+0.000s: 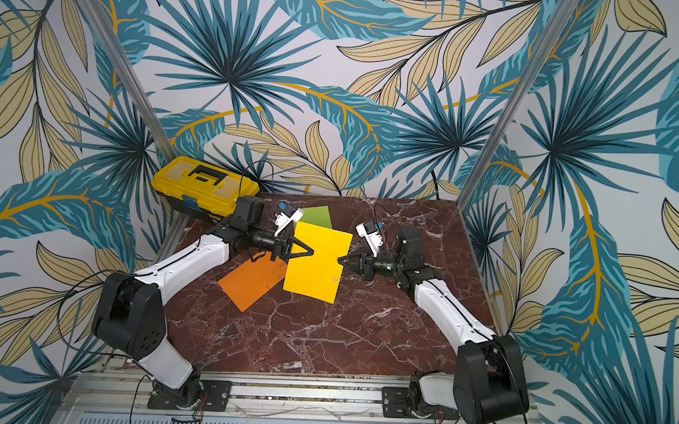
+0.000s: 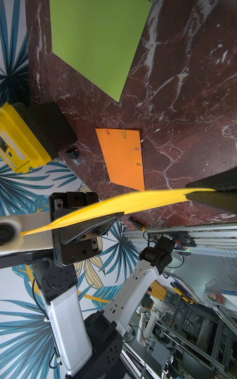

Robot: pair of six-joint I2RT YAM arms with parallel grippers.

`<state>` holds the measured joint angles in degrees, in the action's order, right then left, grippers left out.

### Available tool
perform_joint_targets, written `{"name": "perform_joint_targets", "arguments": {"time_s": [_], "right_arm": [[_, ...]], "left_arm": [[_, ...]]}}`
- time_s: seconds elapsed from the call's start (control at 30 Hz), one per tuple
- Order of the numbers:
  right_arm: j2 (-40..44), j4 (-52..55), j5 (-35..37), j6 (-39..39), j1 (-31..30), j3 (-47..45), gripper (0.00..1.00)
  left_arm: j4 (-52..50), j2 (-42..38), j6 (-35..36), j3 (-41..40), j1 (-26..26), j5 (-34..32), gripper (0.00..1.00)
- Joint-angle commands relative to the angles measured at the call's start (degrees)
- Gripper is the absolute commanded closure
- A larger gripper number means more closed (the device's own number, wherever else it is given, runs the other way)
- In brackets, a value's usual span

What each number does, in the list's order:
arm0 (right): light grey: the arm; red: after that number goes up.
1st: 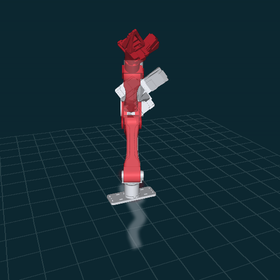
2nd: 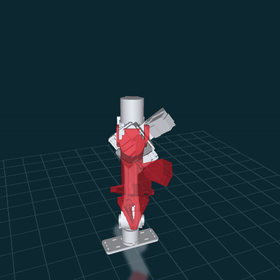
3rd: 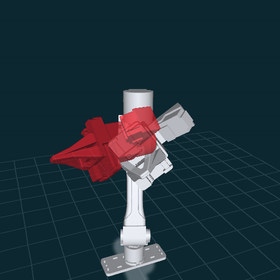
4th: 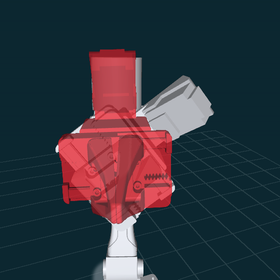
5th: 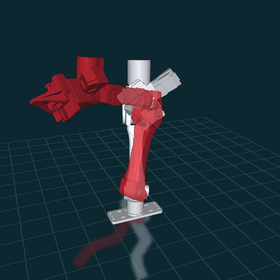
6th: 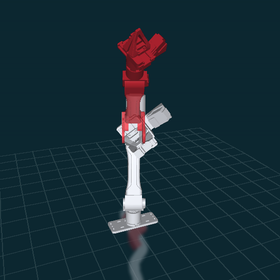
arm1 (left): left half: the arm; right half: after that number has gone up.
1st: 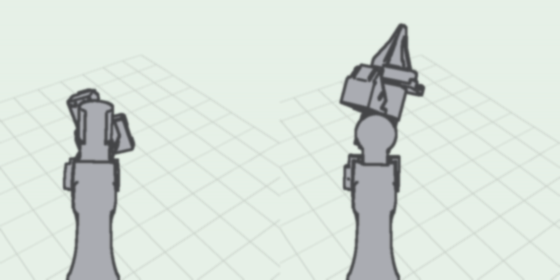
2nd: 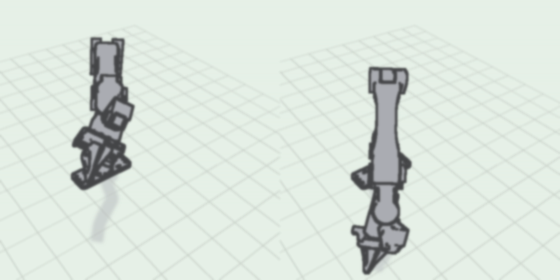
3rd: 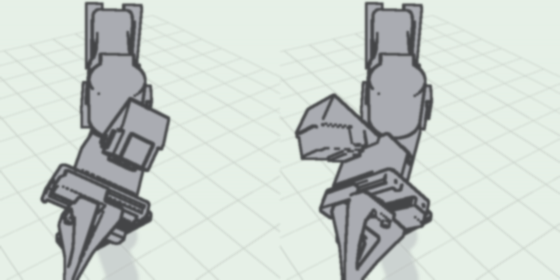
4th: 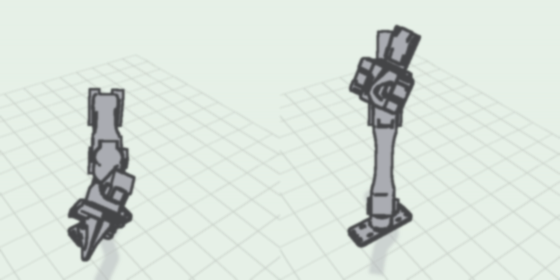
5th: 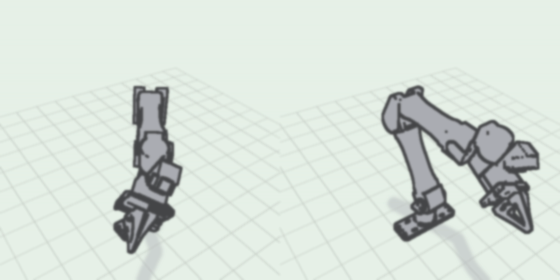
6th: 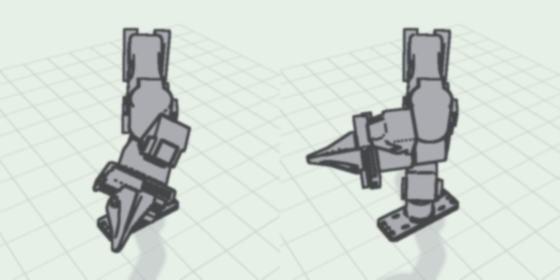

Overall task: Unclip the paperclips from the documents
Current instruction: Remove the paper clip from the document.

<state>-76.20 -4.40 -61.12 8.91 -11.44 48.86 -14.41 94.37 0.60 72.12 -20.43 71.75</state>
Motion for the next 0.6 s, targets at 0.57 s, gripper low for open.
{"name": "perform_joint_targets", "arguments": {"time_s": [0.57], "right_arm": [[0.31,1.06,1.31,-0.81,2.04,0.36,0.98]], "left_arm": [[-0.97,-2.17,1.20,-0.58,0.94,-0.11,1.00]]}}
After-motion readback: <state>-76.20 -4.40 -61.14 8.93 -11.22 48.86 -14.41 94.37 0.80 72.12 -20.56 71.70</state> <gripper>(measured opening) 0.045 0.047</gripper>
